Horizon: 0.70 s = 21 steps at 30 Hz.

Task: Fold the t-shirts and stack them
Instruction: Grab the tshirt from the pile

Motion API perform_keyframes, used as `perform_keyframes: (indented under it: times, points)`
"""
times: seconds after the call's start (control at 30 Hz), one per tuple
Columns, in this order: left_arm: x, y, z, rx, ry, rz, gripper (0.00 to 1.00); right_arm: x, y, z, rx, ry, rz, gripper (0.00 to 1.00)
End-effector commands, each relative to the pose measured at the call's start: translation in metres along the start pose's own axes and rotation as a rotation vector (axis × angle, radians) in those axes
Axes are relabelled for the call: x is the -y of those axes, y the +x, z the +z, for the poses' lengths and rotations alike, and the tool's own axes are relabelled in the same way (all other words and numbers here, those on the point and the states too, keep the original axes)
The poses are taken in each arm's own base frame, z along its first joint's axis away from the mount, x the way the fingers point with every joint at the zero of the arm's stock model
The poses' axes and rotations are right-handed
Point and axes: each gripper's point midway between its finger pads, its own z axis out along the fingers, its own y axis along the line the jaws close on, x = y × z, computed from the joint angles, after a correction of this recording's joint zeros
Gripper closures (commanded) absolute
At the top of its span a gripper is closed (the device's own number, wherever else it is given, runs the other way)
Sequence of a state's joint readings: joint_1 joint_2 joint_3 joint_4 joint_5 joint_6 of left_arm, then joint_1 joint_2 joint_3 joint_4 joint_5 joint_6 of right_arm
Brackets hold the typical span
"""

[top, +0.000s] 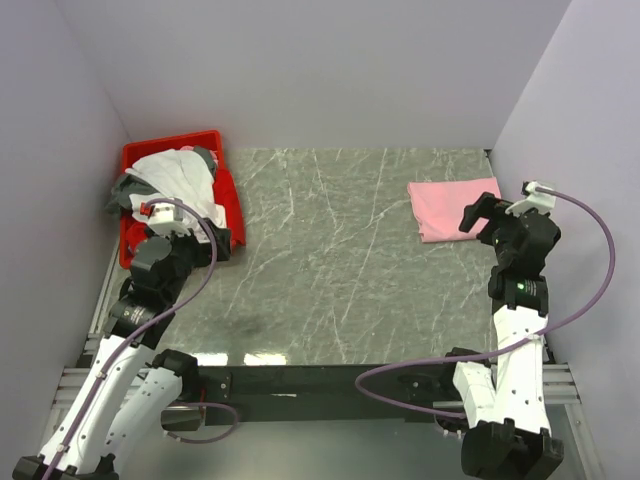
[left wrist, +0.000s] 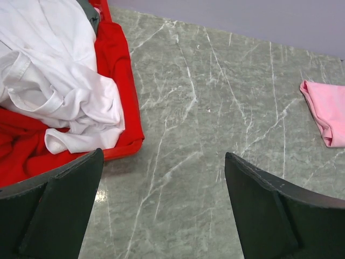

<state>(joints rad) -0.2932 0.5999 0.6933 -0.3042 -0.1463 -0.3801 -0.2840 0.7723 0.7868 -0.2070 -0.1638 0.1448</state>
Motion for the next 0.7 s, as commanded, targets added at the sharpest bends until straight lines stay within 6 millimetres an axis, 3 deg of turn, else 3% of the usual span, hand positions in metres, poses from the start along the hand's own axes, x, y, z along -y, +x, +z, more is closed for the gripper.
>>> perform_keyframes:
  times: [0.0,0.07,0.23,0.37,0.53,0.63,0.67]
  points:
    - [0.008,-0.009,-0.001,0.037,0.042,-0.006,0.01,0.005,-0.022,-0.004,0.09,0.04,0.001,0.0]
    - [0.011,-0.013,0.0,0.041,0.046,-0.034,0.01,-0.004,-0.023,-0.006,0.074,-0.016,-0.063,0.0]
    - [0.019,-0.027,0.011,0.052,0.047,-0.096,0.01,-0.067,0.006,-0.027,-0.069,-0.439,-0.216,0.0]
    - [0.02,-0.036,0.029,0.053,0.014,-0.123,0.01,-0.058,0.011,-0.019,-0.044,-0.373,-0.151,0.0]
    - [-0.025,-0.04,0.069,-0.008,-0.245,-0.269,0.02,-0.057,0.02,-0.018,-0.082,-0.381,-0.147,0.0]
    - [-0.061,-0.038,0.115,-0.123,-0.376,-0.381,0.2,-0.059,0.021,-0.021,-0.065,-0.392,-0.165,0.0]
    - [-0.075,-0.033,0.12,-0.154,-0.428,-0.416,0.29,-0.059,0.024,-0.022,-0.072,-0.396,-0.162,0.0]
